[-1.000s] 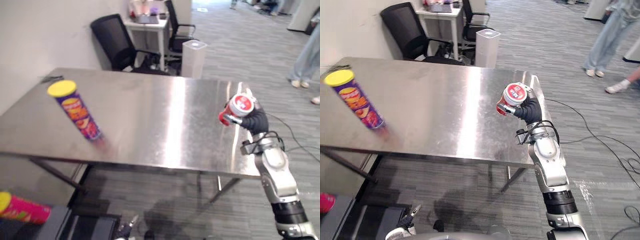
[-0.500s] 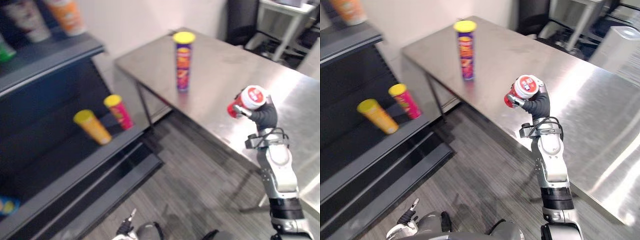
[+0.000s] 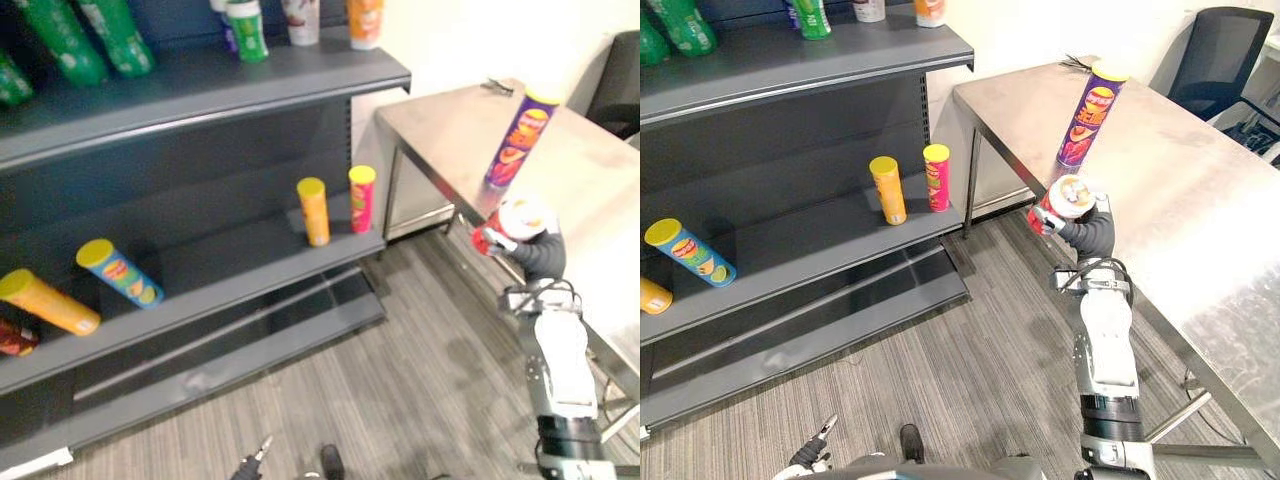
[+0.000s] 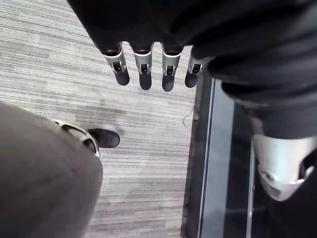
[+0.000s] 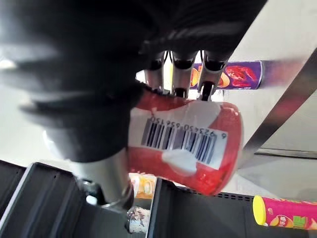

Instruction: Put the gum and the chips on the shelf.

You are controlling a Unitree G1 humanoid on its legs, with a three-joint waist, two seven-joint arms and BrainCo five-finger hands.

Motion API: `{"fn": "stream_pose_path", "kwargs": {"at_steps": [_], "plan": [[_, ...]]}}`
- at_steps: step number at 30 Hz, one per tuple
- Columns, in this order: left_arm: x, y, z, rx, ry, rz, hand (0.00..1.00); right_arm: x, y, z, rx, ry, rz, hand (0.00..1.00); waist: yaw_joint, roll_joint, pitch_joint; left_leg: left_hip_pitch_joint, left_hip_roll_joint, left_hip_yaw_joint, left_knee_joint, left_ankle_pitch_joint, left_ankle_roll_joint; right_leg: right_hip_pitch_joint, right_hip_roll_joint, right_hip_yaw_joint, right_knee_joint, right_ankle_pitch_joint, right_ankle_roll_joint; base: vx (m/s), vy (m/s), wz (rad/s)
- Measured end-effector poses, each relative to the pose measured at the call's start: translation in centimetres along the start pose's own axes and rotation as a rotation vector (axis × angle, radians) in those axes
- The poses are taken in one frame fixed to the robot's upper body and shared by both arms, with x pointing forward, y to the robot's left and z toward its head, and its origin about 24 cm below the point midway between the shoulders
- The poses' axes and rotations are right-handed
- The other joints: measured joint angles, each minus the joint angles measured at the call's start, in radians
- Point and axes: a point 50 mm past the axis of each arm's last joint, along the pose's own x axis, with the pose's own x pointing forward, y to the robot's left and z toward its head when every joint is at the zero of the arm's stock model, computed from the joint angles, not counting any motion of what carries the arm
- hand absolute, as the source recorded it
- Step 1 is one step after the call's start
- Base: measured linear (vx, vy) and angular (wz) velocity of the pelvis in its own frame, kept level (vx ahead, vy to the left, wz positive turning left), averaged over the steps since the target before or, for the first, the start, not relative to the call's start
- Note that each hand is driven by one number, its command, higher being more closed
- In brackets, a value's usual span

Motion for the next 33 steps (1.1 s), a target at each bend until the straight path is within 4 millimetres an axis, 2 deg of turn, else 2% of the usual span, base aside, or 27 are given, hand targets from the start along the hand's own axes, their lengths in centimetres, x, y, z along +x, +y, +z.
{"fn": "stream_pose_path", "kwargs": {"at_steps": [5,11,19,25,27,30,32,33], "plan": [[-0.2,0.6,-0.5,-0.023,0.011,0.014,0.00,-0.1,0.5,-0.2,0.004,0.010,0.029,1.00,0.022,-0.006,0.002,0.001,0.005,0.012,0.000,0.001,-0.001,0.000,0.022,0.030,-0.034,0.000,0.000,0.06,-0.015,-0.06],[-0.2,0.8,-0.5,-0.023,0.007,0.010,0.00,-0.3,1.4,-0.6,0.005,0.025,0.098,1.00,0.023,-0.006,0.002,0.003,0.028,0.010,-0.001,0.008,-0.012,0.002,0.045,0.031,-0.032,-0.008,-0.011,0.09,-0.057,-0.01],[-0.3,0.7,-0.4,-0.006,-0.005,0.002,0.00,-1.2,4.0,-2.4,-0.002,0.106,0.239,1.00,0.025,-0.005,0.002,0.004,0.028,-0.016,-0.001,0.017,-0.006,0.005,0.042,0.034,-0.010,-0.016,-0.023,0.12,-0.028,0.09],[-0.4,0.4,0.0,0.006,-0.036,-0.015,0.00,-1.7,5.6,-3.4,0.009,0.150,0.310,1.00,0.038,-0.006,0.002,-0.014,0.026,-0.037,0.007,0.018,-0.006,0.002,0.041,0.029,-0.009,-0.016,-0.023,0.08,-0.021,0.10],[-0.4,0.1,0.7,-0.027,-0.067,-0.024,0.00,-1.7,6.5,-3.6,0.014,0.157,0.344,1.00,0.041,-0.014,0.014,-0.052,0.028,-0.044,0.061,0.002,-0.007,-0.001,0.037,0.027,-0.010,-0.016,-0.022,0.05,-0.023,0.25],[-0.3,-0.3,1.2,-0.070,-0.084,-0.039,0.00,-1.4,7.7,-3.6,0.020,0.154,0.395,1.00,0.080,-0.019,0.026,-0.092,0.039,-0.043,0.168,-0.052,-0.003,0.008,0.028,0.028,-0.005,-0.015,-0.022,0.03,-0.001,0.05],[-0.3,-0.6,1.2,-0.076,-0.091,-0.046,0.00,-1.3,8.1,-3.4,0.023,0.146,0.415,1.00,0.086,-0.017,0.033,-0.100,0.028,-0.056,0.195,-0.089,0.008,0.019,-0.003,0.027,0.041,-0.016,-0.023,-0.01,0.065,0.29],[-0.3,-0.6,1.2,-0.055,-0.090,-0.049,0.00,-1.4,8.1,-3.5,0.022,0.148,0.414,1.00,0.077,-0.017,0.037,-0.092,0.008,-0.076,0.195,-0.098,0.023,0.013,-0.049,0.067,0.124,-0.018,-0.030,0.04,0.161,0.75]]}}
